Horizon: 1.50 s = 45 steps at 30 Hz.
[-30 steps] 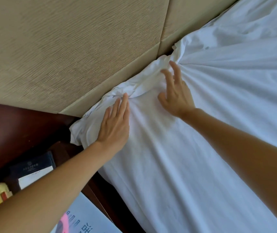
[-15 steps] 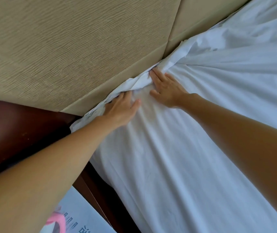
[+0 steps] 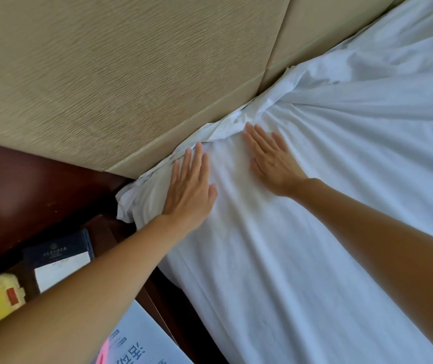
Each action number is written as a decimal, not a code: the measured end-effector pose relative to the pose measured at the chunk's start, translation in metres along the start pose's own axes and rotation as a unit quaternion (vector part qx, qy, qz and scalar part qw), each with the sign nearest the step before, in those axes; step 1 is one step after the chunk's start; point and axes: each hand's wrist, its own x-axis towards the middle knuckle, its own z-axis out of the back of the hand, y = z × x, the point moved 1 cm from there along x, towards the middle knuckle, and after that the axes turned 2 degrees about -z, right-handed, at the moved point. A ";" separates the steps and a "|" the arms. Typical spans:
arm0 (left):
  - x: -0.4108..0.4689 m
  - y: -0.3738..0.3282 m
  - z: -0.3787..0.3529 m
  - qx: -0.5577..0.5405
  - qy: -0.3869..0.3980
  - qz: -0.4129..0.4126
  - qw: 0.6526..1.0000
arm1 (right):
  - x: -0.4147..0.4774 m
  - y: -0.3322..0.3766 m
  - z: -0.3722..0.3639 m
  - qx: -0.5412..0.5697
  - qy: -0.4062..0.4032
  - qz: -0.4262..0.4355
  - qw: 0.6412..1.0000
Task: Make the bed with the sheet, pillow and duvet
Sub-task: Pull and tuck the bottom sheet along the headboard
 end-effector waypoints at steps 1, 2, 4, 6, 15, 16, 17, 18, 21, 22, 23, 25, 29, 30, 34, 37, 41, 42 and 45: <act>0.003 0.000 0.000 -0.004 0.008 0.017 1.000 | 0.004 0.002 0.002 -0.001 0.013 -0.001 1.000; 0.007 -0.001 0.001 -0.011 0.017 0.030 0.999 | 0.008 0.004 0.005 -0.002 0.024 -0.003 1.000; 0.016 -0.001 0.002 -0.027 0.037 0.038 0.998 | 0.016 0.006 0.009 -0.008 0.049 -0.007 0.999; 0.023 0.001 0.002 -0.050 0.060 0.042 0.996 | 0.021 0.007 0.011 -0.008 0.062 -0.015 0.998; 0.050 0.008 0.019 -0.094 0.085 0.028 0.991 | 0.054 0.012 0.022 -0.017 0.083 -0.037 0.996; 0.053 0.008 0.019 -0.096 0.093 0.032 0.991 | 0.059 0.013 0.023 -0.021 0.082 -0.041 0.996; 0.056 0.008 0.020 -0.096 0.098 0.037 0.990 | 0.065 0.014 0.025 -0.024 0.080 -0.045 0.995; 0.060 0.007 0.020 -0.095 0.104 0.043 0.989 | 0.070 0.017 0.027 -0.030 0.079 -0.050 0.995; 0.074 0.006 0.026 -0.075 0.121 0.060 0.988 | 0.079 0.024 0.027 -0.028 0.074 -0.074 0.994; 0.077 0.005 0.029 -0.072 0.133 0.058 0.987 | 0.078 0.025 0.025 -0.013 0.062 -0.080 0.995; 0.076 0.006 0.031 -0.070 0.139 0.054 0.986 | 0.075 0.025 0.021 0.004 0.043 -0.080 0.996; 0.064 0.010 0.029 -0.066 0.114 0.041 0.990 | 0.063 0.025 0.015 0.031 -0.015 -0.059 0.998; 0.021 0.029 0.012 -0.064 0.011 0.009 0.998 | 0.039 0.030 0.011 0.050 -0.009 -0.016 0.999; 0.015 0.036 0.008 -0.068 0.004 0.009 0.998 | 0.037 0.031 0.011 0.044 0.006 -0.008 0.999; 0.013 0.046 0.001 -0.132 0.013 0.052 0.990 | 0.043 0.037 0.017 0.026 0.021 0.022 0.999; 0.021 0.042 0.006 -0.157 0.040 0.082 0.983 | 0.050 0.039 0.021 0.012 0.045 0.025 0.999; 0.025 0.041 0.007 -0.144 0.049 0.082 0.985 | 0.065 0.043 0.026 -0.011 0.065 0.022 0.998; 0.023 0.040 0.005 -0.147 0.043 0.077 0.985 | 0.071 0.045 0.027 -0.019 0.076 0.012 0.997; 0.023 0.042 0.007 -0.163 0.053 0.083 0.982 | 0.090 0.052 0.029 -0.021 0.115 -0.040 0.992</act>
